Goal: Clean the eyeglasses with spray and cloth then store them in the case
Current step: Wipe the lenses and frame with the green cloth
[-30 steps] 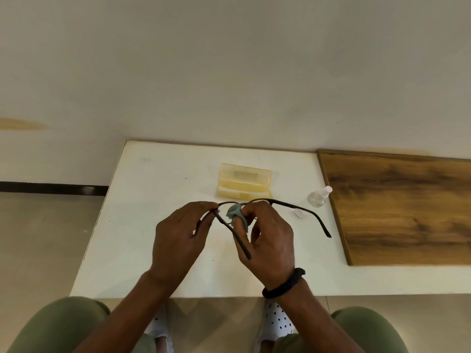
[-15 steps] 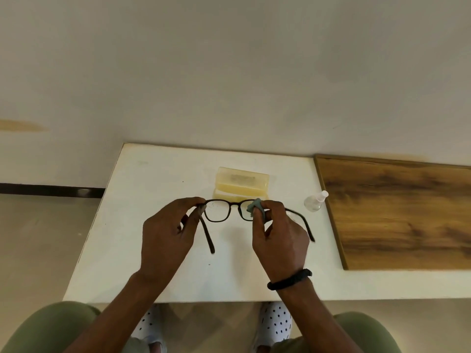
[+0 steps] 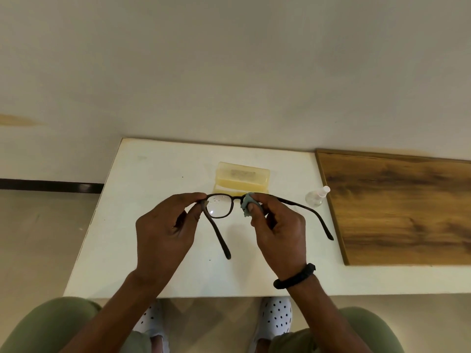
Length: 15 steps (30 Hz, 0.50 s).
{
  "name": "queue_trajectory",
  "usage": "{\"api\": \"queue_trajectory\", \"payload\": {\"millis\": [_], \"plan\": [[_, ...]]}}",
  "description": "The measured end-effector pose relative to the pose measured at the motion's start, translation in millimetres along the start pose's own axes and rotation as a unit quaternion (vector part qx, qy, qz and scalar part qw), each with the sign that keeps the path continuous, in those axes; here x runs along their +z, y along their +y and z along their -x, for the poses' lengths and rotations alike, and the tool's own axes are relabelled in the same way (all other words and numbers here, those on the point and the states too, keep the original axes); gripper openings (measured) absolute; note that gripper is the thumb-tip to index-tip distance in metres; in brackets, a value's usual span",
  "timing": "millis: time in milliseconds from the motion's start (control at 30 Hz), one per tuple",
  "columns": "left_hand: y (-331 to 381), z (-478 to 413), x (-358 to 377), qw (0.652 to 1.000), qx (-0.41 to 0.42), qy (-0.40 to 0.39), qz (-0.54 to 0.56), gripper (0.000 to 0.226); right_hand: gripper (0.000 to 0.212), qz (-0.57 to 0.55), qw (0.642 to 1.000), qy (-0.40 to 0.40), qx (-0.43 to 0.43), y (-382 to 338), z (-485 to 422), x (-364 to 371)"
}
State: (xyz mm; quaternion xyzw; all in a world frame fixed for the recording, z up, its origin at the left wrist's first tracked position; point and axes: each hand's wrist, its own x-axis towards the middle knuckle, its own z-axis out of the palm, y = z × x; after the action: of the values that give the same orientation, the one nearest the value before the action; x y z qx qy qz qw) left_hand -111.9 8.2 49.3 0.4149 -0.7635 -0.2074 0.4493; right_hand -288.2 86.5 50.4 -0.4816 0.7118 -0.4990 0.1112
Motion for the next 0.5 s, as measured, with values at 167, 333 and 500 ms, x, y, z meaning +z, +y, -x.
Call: {"api": "queue_trajectory", "payload": {"millis": [167,333,500], "plan": [[1,-4,-5,1.0,-0.008,0.005,-0.001,0.015,0.016,0.013,0.998,-0.064,0.008,5,1,-8],[1,-3,-3,1.0,-0.008,-0.014,-0.011,0.014,0.011,0.136,0.989,-0.054,0.001,12,5,-12],[4,1,-2,0.999,0.023,-0.018,-0.022,0.014,0.013,0.223,0.973,0.051,-0.014,12,7,-8]]}}
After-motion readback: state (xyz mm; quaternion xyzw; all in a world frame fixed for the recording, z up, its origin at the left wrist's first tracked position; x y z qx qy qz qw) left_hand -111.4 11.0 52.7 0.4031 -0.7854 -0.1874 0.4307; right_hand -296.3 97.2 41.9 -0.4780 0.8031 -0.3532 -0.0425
